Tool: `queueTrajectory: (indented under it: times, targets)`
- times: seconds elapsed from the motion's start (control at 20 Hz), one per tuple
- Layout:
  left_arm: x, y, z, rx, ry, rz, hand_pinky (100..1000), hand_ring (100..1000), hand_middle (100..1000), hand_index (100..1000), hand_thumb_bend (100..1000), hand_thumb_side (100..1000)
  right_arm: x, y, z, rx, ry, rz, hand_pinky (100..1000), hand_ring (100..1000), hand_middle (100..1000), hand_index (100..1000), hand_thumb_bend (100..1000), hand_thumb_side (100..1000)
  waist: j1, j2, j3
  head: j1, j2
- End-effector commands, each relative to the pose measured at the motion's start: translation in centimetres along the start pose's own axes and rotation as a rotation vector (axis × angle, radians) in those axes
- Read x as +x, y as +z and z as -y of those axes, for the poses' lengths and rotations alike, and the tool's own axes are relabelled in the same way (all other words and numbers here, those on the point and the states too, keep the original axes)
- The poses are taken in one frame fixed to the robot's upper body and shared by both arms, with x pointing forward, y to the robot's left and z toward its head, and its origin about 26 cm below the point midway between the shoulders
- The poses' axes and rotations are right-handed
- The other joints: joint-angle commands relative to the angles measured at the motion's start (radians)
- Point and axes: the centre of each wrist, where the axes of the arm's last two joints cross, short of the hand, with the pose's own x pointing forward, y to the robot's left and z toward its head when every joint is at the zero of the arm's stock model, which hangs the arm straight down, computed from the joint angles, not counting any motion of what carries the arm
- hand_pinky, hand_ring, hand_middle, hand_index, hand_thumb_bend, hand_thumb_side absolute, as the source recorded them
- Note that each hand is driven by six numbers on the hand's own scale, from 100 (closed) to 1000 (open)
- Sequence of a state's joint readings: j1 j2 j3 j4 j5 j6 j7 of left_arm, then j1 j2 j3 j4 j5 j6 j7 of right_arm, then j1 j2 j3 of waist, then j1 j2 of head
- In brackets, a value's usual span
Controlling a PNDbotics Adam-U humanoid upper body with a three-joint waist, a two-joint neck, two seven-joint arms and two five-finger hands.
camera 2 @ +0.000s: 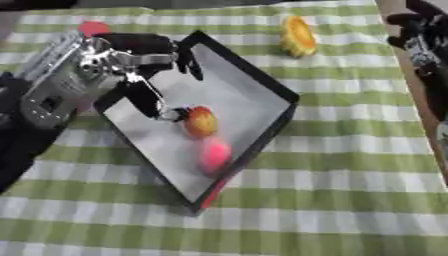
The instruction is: Pick up objects on the table and place them in the box.
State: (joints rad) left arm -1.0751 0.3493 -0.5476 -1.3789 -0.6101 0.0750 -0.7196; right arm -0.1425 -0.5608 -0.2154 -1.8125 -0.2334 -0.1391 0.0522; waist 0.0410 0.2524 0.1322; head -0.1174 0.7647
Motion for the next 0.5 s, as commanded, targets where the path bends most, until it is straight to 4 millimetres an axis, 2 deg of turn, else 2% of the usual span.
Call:
queueTrajectory:
  times: [0.05, 0.25, 0.5]
  targets:
    - [-3.2, 3.5, -2.3, 0.11, 0.025, -0.128, 804, 814, 791, 836, 393, 274, 1.2, -0.4, 1.2, -0.015, 0.049, 0.031, 872, 963, 766, 922, 100, 601, 0.011, -0.032, 0.006, -0.014, -0.001]
    - [-8.2, 6.9, -2.6, 0.178, 0.091, -0.307, 811, 821, 793, 841, 407, 268, 1.2, -0.3, 1.4, -0.022, 0.059, 0.031, 871, 962, 767, 921, 100, 599, 0.011, -0.03, 0.012, -0.023, -0.004]
    - [-14.1, 11.6, -1.7, 0.151, 0.155, -0.455, 814, 825, 794, 846, 444, 297, 1.4, -0.4, 1.4, -0.018, 0.061, 0.041, 871, 962, 767, 921, 100, 599, 0.007, -0.023, 0.001, -0.016, -0.014]
